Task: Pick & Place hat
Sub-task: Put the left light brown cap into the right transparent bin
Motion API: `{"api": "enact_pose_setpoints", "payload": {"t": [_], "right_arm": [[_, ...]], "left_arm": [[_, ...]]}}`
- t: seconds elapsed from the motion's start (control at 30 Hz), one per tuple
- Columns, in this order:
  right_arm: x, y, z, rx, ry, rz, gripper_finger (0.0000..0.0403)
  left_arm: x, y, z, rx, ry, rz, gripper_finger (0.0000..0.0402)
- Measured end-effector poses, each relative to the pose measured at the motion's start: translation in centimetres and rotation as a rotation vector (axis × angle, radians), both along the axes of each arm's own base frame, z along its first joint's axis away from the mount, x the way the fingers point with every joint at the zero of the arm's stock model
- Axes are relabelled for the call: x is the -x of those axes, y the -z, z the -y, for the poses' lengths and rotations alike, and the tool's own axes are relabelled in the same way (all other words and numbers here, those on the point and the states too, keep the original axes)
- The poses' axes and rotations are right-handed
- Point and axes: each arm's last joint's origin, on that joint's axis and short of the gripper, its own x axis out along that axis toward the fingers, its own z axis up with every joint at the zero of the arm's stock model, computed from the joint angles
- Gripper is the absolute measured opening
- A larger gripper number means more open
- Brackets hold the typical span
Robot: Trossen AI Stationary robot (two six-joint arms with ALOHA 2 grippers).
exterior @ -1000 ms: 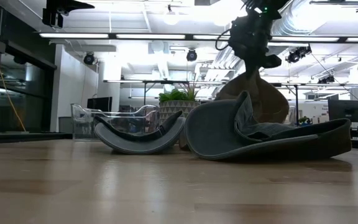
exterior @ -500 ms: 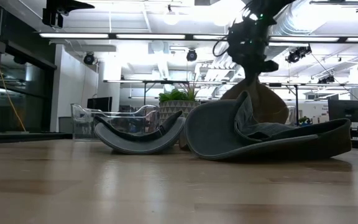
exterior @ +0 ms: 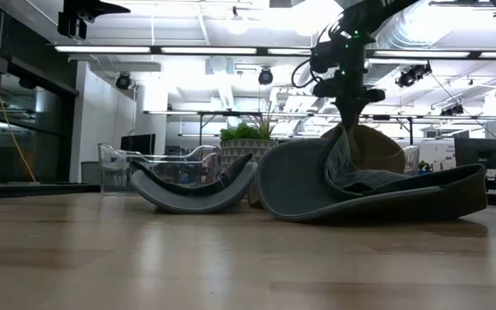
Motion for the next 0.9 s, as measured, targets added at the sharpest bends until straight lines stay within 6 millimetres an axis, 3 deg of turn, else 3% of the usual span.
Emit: {"api": "enact_pose_setpoints", "payload": {"t": [0.23, 0.6, 0.73, 0.9], "right_arm": [[0.21, 0.04, -0.14, 0.004, 0.013, -0.042, 0.0001], [0.21, -0.29, -0.26, -0.007, -0.038, -0.031, 0.0041], [0.11, -0.29, -0.35, -0.012, -0.059, -0.028, 0.0072], [0.05, -0.3, -0.4, -0.026, -0.077, -0.011, 0.0139]], "left_arm": [[0.01, -0.01, 0.0, -0.001, -0.001, 0.001, 0.0232], [0.01, -0.01, 0.0, -0.001, -0.001, 0.001, 0.0232], [0.0, 0.0, -0.01, -0.001, -0.001, 0.0, 0.0232], [0.01, -0.01, 0.0, -0.001, -0.001, 0.001, 0.0232]]}}
